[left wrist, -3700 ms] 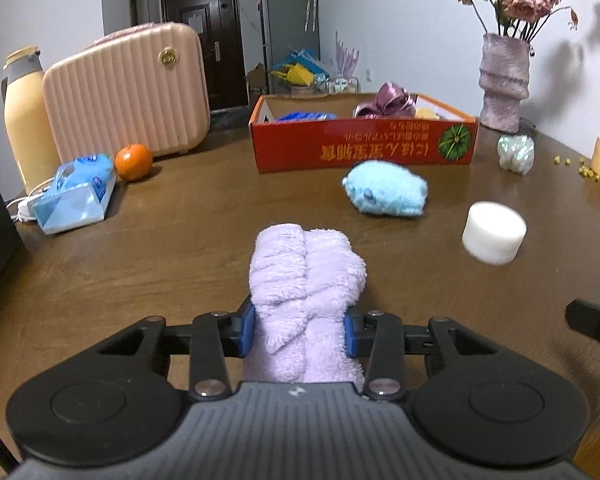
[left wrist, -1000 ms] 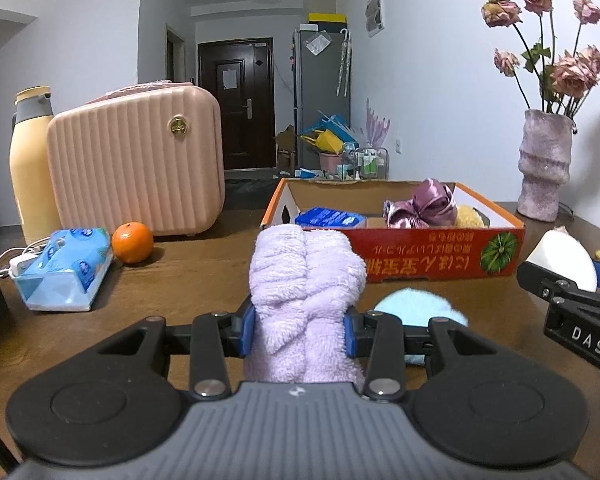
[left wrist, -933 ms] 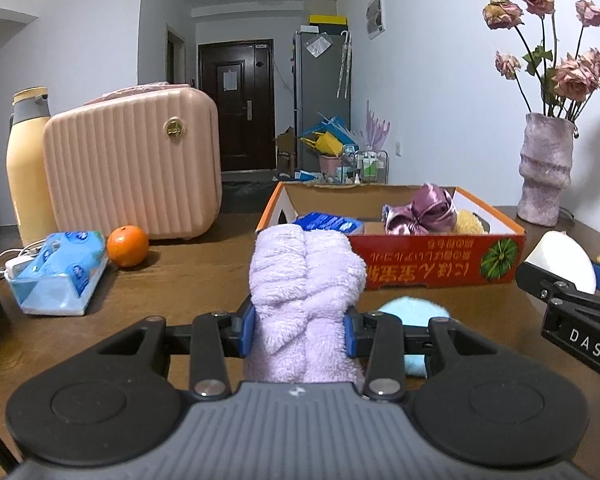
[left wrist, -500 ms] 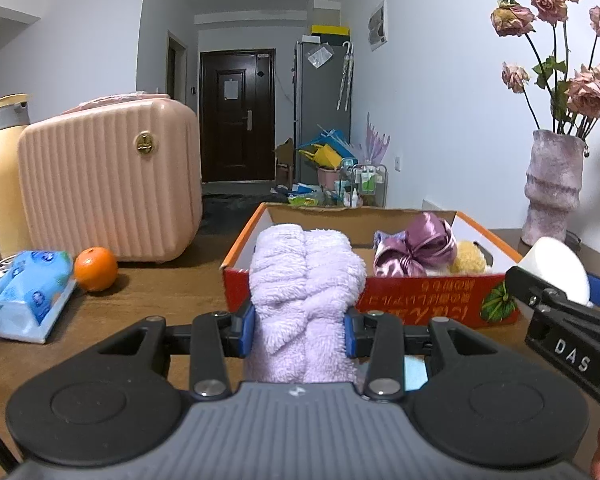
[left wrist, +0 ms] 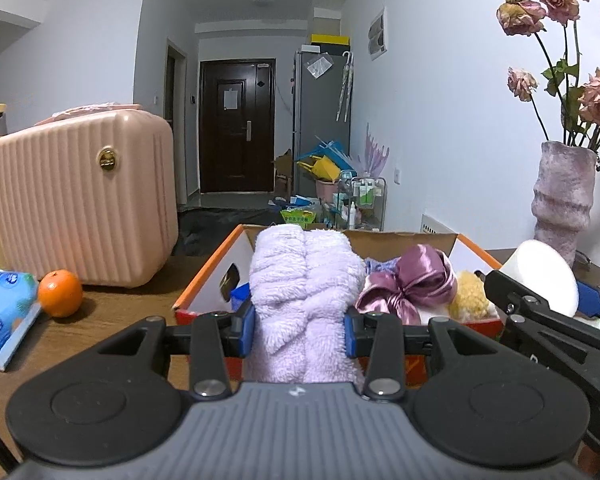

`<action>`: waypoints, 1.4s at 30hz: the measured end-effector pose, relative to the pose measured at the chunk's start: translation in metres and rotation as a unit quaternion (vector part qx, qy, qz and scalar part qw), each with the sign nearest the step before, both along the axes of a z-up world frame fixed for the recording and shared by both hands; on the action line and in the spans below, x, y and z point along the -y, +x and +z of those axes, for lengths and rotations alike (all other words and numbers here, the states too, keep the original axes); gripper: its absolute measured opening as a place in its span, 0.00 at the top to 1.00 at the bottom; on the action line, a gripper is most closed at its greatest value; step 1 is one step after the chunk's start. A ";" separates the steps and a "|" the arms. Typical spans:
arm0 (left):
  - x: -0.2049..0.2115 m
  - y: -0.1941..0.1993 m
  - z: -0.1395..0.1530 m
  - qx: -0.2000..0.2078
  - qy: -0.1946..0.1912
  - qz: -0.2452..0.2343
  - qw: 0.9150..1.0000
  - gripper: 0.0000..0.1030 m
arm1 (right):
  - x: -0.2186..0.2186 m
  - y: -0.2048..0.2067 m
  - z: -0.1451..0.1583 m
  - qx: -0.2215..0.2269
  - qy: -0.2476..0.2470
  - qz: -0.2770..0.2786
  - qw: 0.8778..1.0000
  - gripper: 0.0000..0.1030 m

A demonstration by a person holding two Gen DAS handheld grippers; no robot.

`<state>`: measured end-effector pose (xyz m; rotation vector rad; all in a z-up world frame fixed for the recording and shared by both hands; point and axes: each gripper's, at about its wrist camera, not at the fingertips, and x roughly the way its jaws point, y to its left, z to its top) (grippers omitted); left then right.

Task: Organize soft objects
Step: 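Carry the towel roll and white round sponge over the red box with both tools, then open both tools to drop the towel roll and round sponge into the box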

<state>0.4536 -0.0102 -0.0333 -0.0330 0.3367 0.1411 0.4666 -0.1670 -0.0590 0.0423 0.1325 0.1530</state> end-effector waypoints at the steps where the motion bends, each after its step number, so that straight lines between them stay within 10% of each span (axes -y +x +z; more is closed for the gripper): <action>1: 0.001 0.003 0.000 0.001 0.000 0.000 1.000 0.61 | 0.000 0.004 0.000 0.001 0.001 -0.001 1.000 0.45; 42: -0.006 0.123 -0.004 0.002 -0.005 0.035 0.999 0.50 | -0.008 0.119 -0.005 0.016 -0.023 -0.010 1.000 0.42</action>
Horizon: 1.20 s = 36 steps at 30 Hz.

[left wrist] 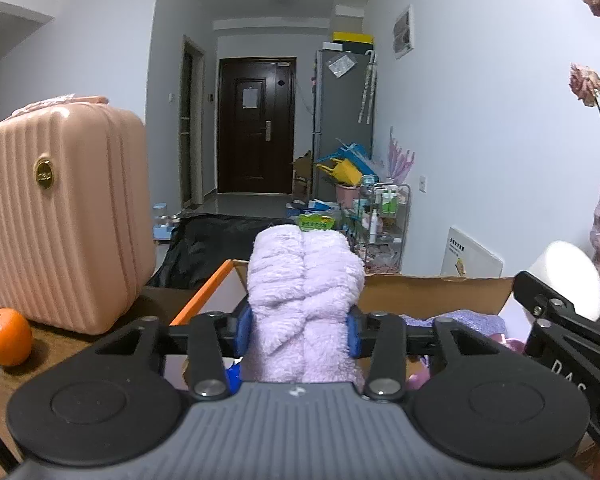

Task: Organize soft objects
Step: 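Open both tools to drop the towel roll and round sponge into the box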

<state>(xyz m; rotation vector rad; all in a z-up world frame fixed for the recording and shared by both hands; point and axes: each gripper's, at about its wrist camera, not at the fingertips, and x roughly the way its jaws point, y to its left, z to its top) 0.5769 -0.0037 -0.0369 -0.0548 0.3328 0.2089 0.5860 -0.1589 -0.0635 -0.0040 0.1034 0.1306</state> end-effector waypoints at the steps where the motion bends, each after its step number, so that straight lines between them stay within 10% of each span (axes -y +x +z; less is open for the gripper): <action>1: 0.000 0.000 0.000 0.000 0.000 0.005 1.000 0.42 | 0.000 0.000 0.000 0.000 0.000 -0.003 1.000 0.34; 7: -0.007 -0.007 0.001 0.017 -0.010 0.033 0.999 0.00 | 0.003 -0.007 -0.001 0.011 0.012 0.002 1.000 0.06; 36: -0.019 -0.023 -0.007 -0.008 -0.079 -0.024 0.997 0.00 | 0.022 -0.033 0.001 0.020 0.012 -0.012 1.000 0.00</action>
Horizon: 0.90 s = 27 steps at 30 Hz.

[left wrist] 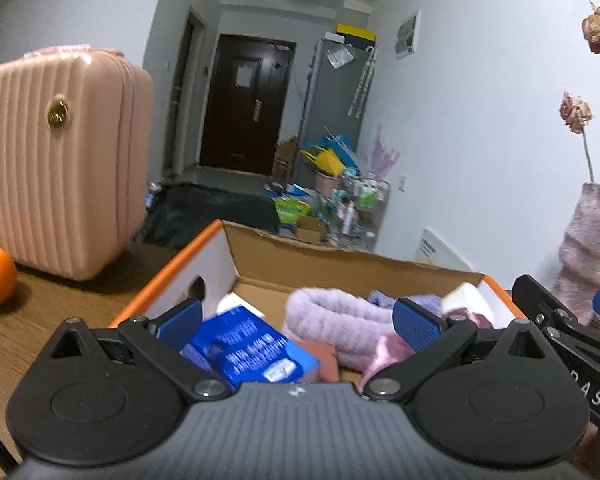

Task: Organize soft objects
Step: 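Withdraw both tools and move the left tool toward the light-blue fuzzy sponge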

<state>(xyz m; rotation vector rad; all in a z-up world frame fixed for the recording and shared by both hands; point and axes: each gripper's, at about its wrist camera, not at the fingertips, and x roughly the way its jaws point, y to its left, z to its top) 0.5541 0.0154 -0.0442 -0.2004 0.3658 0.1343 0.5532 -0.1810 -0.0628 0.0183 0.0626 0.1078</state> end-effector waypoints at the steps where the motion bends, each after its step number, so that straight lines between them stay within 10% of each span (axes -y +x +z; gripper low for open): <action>1: 0.000 -0.002 -0.001 -0.001 -0.003 -0.005 1.000 0.00 | 0.002 -0.001 0.000 0.000 0.000 -0.001 1.000 0.00; 27: 0.007 -0.078 0.002 0.008 0.009 -0.020 1.000 0.00 | 0.036 -0.076 0.002 -0.012 0.004 -0.021 1.000 0.00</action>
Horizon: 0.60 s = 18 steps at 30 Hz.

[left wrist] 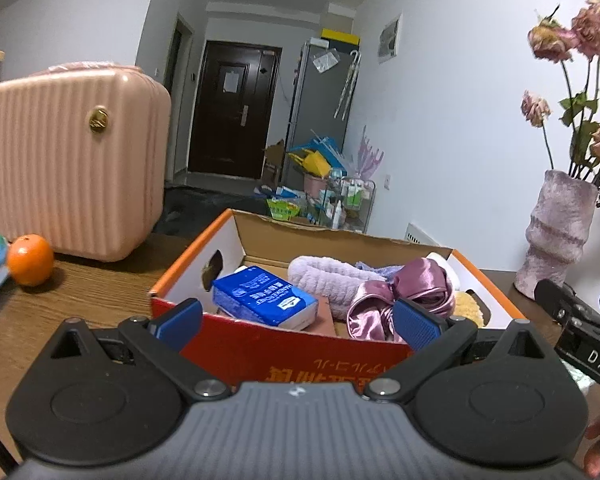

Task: Organize soft objects
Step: 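Withdraw both tools and move the left tool toward the light-blue fuzzy sponge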

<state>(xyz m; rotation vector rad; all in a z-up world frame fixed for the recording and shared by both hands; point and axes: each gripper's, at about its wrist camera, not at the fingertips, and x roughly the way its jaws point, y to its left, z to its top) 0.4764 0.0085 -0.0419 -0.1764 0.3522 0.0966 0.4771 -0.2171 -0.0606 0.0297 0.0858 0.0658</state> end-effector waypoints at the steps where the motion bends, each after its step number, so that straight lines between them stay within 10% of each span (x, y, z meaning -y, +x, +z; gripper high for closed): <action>1: 0.000 -0.006 0.001 0.003 0.002 0.002 1.000 0.00 | 0.001 -0.005 0.000 -0.001 -0.001 0.000 1.000 0.00; 18: 0.011 -0.084 0.003 -0.003 0.037 -0.001 0.999 0.00 | 0.016 -0.083 0.000 -0.025 -0.008 0.002 1.000 0.00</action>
